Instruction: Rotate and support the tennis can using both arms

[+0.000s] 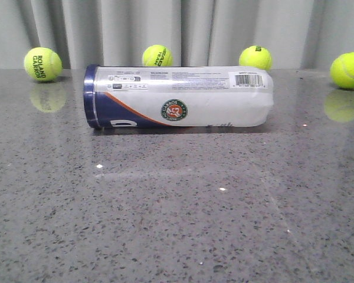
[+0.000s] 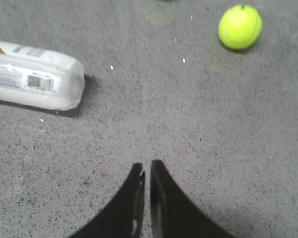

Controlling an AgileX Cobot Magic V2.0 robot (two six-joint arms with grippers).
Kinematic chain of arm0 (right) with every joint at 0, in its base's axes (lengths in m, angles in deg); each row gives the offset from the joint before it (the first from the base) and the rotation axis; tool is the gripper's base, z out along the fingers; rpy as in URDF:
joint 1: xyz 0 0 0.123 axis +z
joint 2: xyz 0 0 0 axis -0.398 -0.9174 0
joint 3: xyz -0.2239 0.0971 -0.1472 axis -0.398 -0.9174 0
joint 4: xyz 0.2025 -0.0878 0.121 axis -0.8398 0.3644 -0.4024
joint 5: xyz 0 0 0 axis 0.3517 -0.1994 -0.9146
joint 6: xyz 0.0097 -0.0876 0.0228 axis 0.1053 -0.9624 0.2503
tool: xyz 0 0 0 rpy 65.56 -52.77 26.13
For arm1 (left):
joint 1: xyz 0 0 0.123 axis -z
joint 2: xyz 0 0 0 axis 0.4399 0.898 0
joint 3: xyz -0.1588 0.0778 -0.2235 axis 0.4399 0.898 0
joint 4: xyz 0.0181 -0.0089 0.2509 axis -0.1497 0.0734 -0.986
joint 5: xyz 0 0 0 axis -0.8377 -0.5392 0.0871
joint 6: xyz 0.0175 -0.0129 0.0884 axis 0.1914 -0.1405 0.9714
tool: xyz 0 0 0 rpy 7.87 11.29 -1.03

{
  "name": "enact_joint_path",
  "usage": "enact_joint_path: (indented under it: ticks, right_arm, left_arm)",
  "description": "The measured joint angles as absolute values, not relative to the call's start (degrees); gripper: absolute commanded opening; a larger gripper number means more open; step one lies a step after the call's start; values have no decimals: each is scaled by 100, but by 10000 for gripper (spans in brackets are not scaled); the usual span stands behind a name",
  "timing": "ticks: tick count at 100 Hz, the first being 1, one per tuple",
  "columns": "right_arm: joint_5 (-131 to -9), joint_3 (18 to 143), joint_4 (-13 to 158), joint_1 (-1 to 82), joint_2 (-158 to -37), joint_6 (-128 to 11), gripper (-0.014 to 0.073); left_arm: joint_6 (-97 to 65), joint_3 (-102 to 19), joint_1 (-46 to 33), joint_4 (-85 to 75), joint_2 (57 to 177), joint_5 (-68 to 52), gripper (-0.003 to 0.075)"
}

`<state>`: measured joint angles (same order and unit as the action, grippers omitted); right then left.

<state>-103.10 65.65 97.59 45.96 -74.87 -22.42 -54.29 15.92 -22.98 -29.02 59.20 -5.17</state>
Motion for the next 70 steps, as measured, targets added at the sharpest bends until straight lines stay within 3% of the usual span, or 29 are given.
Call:
enact_joint_path:
  ticks: [39,70]
  right_arm:
    - [-9181,4771,9772,4589,-5936,-2242,46]
    - [-8376,4110,9789,4589,-5358,-2229,46]
  left_arm:
    - [-5429,1592,-2298,-2902,5920,-517,-20]
    - [-5429,1592,-2298,-2902,5920,-517,-20]
